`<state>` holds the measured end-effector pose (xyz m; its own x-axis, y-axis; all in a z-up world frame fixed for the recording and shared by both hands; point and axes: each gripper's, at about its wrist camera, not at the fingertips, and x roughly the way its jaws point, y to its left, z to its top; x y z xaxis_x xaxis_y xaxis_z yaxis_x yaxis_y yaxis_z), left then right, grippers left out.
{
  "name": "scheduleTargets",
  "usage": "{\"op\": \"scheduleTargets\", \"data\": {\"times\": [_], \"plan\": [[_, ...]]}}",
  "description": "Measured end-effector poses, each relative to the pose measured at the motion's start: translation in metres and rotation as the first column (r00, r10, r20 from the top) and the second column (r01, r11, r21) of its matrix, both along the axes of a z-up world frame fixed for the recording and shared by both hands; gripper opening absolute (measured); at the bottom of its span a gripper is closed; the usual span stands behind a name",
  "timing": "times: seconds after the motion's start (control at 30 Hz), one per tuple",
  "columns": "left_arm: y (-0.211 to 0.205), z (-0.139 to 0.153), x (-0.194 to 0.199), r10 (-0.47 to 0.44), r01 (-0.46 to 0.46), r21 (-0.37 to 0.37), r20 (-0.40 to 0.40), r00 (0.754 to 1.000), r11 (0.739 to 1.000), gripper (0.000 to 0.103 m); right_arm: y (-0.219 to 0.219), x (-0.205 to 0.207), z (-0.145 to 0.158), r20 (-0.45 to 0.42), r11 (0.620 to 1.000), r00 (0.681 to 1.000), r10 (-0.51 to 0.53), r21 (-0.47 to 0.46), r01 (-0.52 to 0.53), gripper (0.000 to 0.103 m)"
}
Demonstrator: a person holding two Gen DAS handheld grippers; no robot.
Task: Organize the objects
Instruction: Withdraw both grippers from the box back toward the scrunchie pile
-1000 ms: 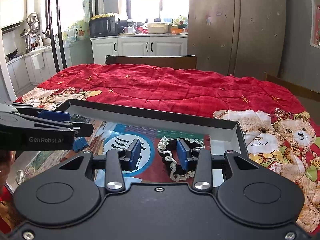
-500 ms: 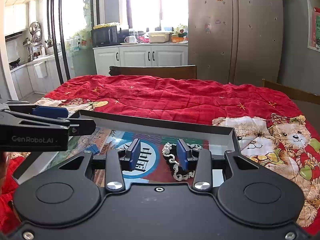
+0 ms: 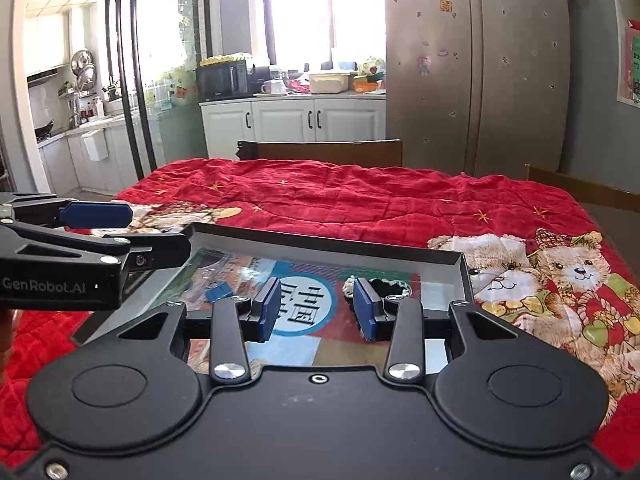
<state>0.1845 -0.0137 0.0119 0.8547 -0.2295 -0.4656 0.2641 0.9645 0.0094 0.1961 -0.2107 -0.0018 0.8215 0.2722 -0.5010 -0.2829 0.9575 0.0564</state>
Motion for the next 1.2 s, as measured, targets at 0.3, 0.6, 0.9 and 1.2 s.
{"op": "scheduleTargets", "data": {"times": [0.3, 0.6, 0.9, 1.2], "plan": [[0.007, 0.005, -0.037, -0.035, 0.035, 0.022, 0.027, 0.999, 0.999, 0.086, 0.001, -0.05, 0.014, 0.03, 0.999, 0.999, 0.044, -0.008, -0.044, 0.038], [0.011, 0.006, -0.077, -0.076, 0.073, 0.058, 0.043, 0.996, 0.996, 0.087, -0.003, -0.099, 0.021, 0.047, 0.997, 0.996, 0.078, -0.002, -0.078, 0.038], [0.018, 0.004, -0.11, -0.105, 0.102, 0.08, 0.033, 0.994, 0.992, 0.087, -0.011, -0.142, 0.01, 0.026, 0.994, 0.994, 0.105, -0.037, -0.104, 0.038], [0.02, -0.009, -0.128, -0.119, 0.118, 0.124, 0.002, 0.993, 0.985, 0.087, -0.016, -0.168, -0.002, -0.002, 0.99, 0.991, 0.131, -0.059, -0.131, 0.038]]}}
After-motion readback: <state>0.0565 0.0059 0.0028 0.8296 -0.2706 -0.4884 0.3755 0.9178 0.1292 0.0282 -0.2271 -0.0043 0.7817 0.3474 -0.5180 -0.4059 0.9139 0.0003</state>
